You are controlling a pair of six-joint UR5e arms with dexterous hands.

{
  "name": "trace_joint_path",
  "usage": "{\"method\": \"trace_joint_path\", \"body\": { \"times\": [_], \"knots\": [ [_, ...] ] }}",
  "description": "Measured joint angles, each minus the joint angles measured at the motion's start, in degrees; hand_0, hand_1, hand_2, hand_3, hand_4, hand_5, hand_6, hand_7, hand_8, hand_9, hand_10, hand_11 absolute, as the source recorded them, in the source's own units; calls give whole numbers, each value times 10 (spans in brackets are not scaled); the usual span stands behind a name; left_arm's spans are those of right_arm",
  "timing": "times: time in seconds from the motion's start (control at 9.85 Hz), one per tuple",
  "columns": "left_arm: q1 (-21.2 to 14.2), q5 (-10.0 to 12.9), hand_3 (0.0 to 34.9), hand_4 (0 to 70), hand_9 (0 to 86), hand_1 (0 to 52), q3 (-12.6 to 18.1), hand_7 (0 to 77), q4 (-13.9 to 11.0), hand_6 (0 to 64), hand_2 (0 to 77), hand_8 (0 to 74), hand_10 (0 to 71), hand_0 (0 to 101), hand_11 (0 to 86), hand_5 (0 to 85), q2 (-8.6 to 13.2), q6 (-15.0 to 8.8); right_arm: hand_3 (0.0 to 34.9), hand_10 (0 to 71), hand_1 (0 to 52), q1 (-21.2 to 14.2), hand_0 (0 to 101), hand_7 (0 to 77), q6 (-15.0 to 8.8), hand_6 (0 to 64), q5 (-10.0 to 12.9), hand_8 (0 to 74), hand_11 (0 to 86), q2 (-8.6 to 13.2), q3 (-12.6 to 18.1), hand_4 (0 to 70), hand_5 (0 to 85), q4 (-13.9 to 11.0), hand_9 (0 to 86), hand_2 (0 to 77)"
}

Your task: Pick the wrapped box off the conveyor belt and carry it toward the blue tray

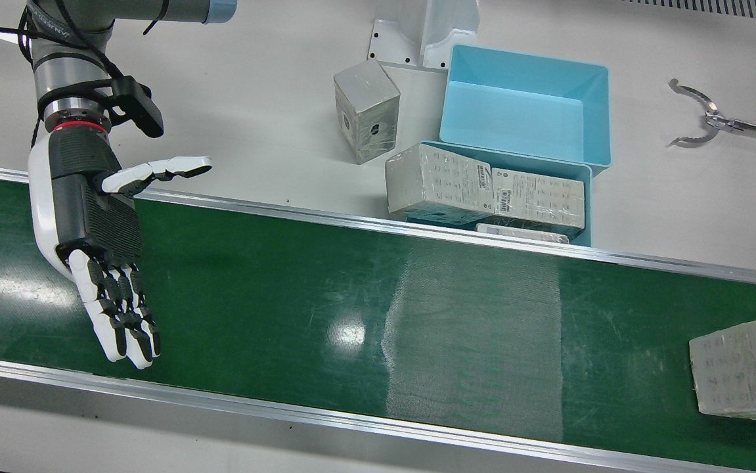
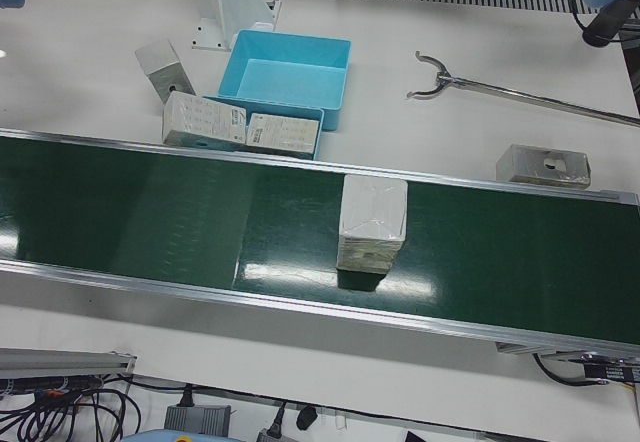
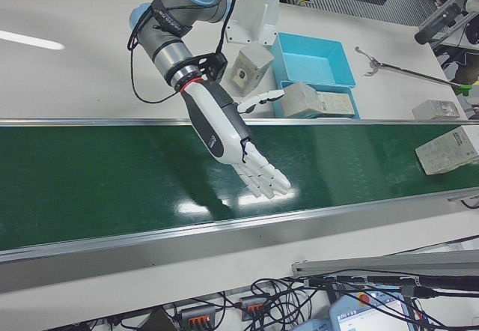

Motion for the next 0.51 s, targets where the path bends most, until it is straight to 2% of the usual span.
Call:
{"method": "trace_joint_path", "body": {
  "times": [0.51],
  "knots": [
    [0, 0, 0, 0, 0, 0, 0, 0, 0, 0, 11, 0, 5, 0, 0, 11, 0, 0, 131, 38, 120, -1, 466, 98, 0, 0, 0, 44, 76, 0, -2, 49, 55, 0, 76, 120]
  ]
}}
